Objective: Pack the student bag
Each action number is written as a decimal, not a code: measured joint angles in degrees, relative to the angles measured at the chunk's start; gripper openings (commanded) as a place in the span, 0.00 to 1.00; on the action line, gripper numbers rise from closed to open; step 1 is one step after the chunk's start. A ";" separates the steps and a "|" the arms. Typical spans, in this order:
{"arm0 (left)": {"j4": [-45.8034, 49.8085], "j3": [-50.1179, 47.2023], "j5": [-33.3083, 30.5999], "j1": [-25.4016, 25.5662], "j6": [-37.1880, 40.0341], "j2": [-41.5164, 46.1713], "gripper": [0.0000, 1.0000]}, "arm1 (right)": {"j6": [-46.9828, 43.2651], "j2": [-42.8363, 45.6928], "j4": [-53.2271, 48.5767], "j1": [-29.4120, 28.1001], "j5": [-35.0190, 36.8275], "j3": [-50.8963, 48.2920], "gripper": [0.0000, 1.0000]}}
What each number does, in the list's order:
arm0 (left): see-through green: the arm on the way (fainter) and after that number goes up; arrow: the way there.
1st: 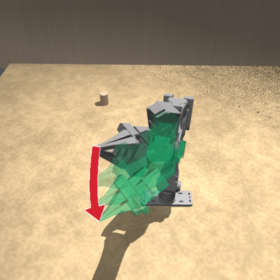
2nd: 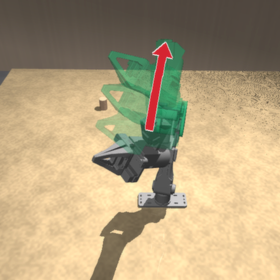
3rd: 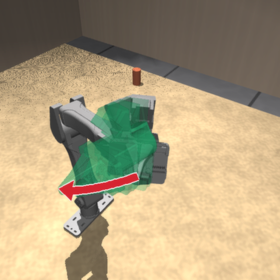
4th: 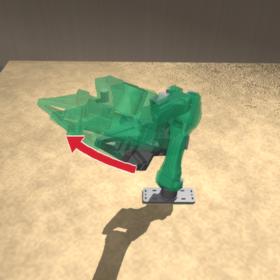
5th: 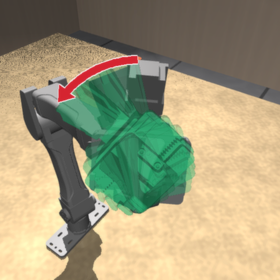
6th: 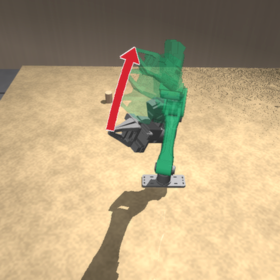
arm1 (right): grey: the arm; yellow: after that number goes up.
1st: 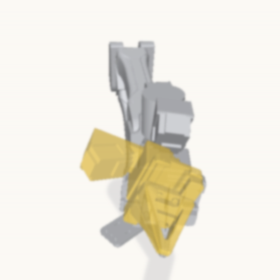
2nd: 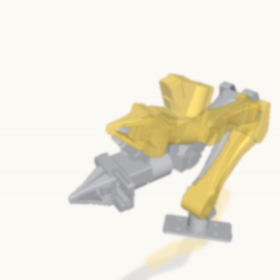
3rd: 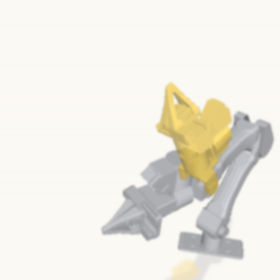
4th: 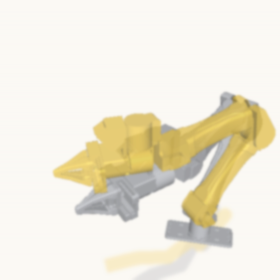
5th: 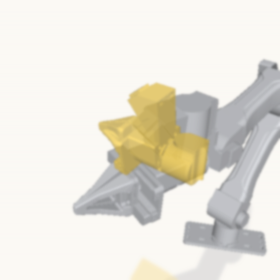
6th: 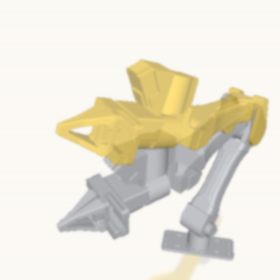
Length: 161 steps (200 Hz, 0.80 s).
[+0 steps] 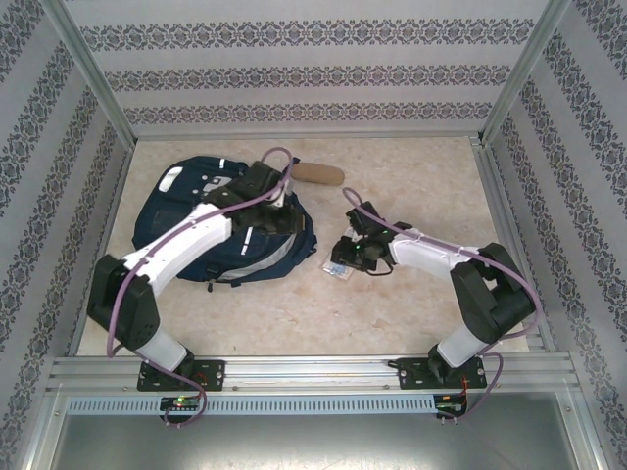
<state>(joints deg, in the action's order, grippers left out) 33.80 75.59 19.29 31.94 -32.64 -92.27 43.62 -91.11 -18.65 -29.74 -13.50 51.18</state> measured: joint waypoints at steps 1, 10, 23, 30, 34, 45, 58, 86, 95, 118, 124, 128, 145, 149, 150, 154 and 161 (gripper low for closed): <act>-0.09 0.00 0.00 0.11 -0.04 -0.17 0.26 | -0.04 0.02 0.00 0.13 0.00 0.02 0.38; -1.49 0.07 0.02 1.31 -0.50 -2.47 0.26 | -0.39 0.35 0.02 2.19 -0.04 0.31 0.38; -2.67 0.68 0.11 2.58 -0.87 -6.40 0.25 | -0.70 0.44 0.22 4.63 -0.04 0.46 0.38; -3.08 1.27 0.24 2.91 -0.87 -8.35 0.24 | -0.72 0.44 0.26 5.88 -0.02 0.46 0.38; -3.23 1.84 0.31 2.97 -0.87 -9.79 0.24 | -0.70 0.44 0.44 6.47 -0.04 0.39 0.38; -3.54 3.58 0.63 3.17 -0.85 -12.90 0.23 | -0.63 0.44 1.73 7.87 -0.33 -0.07 0.38; -3.91 6.23 1.36 3.19 -0.85 -16.50 0.20 | -0.26 0.42 3.85 9.16 -1.09 -1.18 0.37; -4.50 12.52 2.97 3.26 -0.61 -23.19 0.20 | 0.26 -0.33 6.38 10.49 -1.99 -3.06 0.36; -4.48 14.32 3.23 3.26 -0.52 -24.90 0.20 | 0.63 -0.98 7.23 10.56 -2.05 -3.34 0.36; -4.46 17.68 3.93 3.30 -0.28 -28.33 0.20 | 1.36 -2.56 9.49 11.17 -2.64 -4.66 0.36; -4.46 18.38 4.13 3.34 -0.17 -29.18 0.20 | 1.49 -3.06 9.77 11.28 -2.73 -4.90 0.36; -4.50 18.78 4.26 3.39 -0.15 -29.81 0.20 | 1.55 -3.48 9.99 11.28 -2.84 -4.98 0.35; -4.39 20.04 4.28 3.80 -0.02 -31.98 0.20 | 1.73 -3.96 11.28 11.63 -3.48 -5.03 0.35; -4.37 20.15 4.28 3.96 0.02 -32.46 0.20 | 1.75 -4.02 11.47 11.63 -3.48 -5.03 0.35; -4.35 20.17 4.26 3.98 0.02 -32.52 0.20 | 1.75 -4.02 11.47 11.63 -3.48 -5.03 0.35; -4.31 20.28 4.26 4.11 0.04 -32.96 0.20 | 1.77 -4.15 11.65 11.63 -3.48 -5.03 0.35; -4.28 20.33 4.24 4.35 0.04 -33.68 0.20 | 1.90 -4.31 11.74 11.63 -3.48 -5.03 0.35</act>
<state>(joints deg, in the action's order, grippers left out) 29.52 95.92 23.53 36.29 -32.60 -125.95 45.52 -95.42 -6.92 -18.11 -16.97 46.15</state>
